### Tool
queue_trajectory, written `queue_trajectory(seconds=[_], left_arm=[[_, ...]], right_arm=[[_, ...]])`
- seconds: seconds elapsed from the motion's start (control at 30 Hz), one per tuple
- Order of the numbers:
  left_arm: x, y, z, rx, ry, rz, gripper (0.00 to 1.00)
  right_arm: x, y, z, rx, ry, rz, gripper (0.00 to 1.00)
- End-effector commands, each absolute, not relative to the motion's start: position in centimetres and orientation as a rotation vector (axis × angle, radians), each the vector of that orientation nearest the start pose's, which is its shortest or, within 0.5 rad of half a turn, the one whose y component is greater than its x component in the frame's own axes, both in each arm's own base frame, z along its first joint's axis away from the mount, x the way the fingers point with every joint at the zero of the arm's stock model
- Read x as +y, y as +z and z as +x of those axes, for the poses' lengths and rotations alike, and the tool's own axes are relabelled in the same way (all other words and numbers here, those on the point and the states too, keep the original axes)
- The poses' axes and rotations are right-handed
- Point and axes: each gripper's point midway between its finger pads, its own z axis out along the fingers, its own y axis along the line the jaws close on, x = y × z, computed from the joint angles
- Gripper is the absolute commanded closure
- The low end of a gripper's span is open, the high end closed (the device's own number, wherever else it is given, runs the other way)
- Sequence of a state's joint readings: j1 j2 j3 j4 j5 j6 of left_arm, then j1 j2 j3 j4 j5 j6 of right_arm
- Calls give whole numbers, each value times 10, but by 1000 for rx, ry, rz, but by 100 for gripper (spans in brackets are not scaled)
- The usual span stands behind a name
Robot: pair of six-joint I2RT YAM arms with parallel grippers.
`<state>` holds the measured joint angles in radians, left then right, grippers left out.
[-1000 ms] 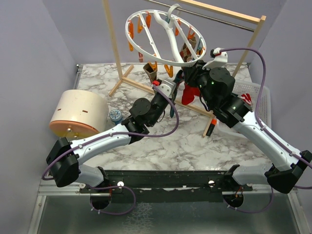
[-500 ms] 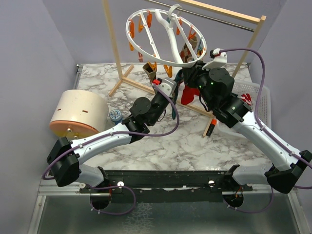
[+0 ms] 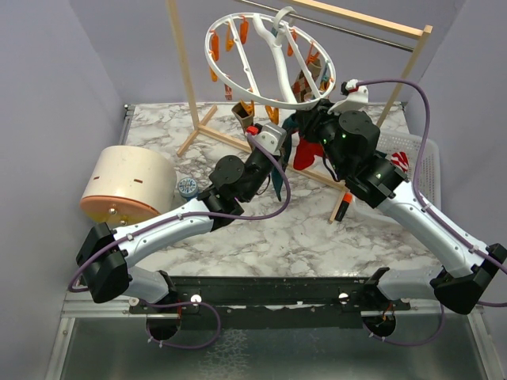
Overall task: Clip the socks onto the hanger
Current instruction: Clamp the sock onto the hanger.
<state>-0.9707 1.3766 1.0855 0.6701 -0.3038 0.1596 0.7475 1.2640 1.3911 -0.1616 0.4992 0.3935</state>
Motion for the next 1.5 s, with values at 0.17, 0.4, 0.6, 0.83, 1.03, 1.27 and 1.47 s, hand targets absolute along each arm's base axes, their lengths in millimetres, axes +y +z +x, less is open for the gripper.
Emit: queue_trajectory(seconds=[0.17,0.4,0.6,0.83,1.03,1.27,1.47], left_arm=[[-348,421,304,1120,-557,411,100],[-347,411,308,1134,-510,430,100],[-350,410,310,1136,-514,431,100],[-351,414,309,1128,-521,432,100],[-350,415,308,1126,-522,429,100],[-350,416,308,1126,-527,426,100],[-351,416,308,1127,-531,427,100]], right_arm=[[229,410,336,1623,534,92,100],[224,416,331,1611,541,100,84],[219,424,328,1602,540,107,68],[218,423,326,1606,543,103,57],[217,424,323,1604,549,100,48],[217,428,318,1604,568,76,37],[213,430,309,1600,581,57,27]])
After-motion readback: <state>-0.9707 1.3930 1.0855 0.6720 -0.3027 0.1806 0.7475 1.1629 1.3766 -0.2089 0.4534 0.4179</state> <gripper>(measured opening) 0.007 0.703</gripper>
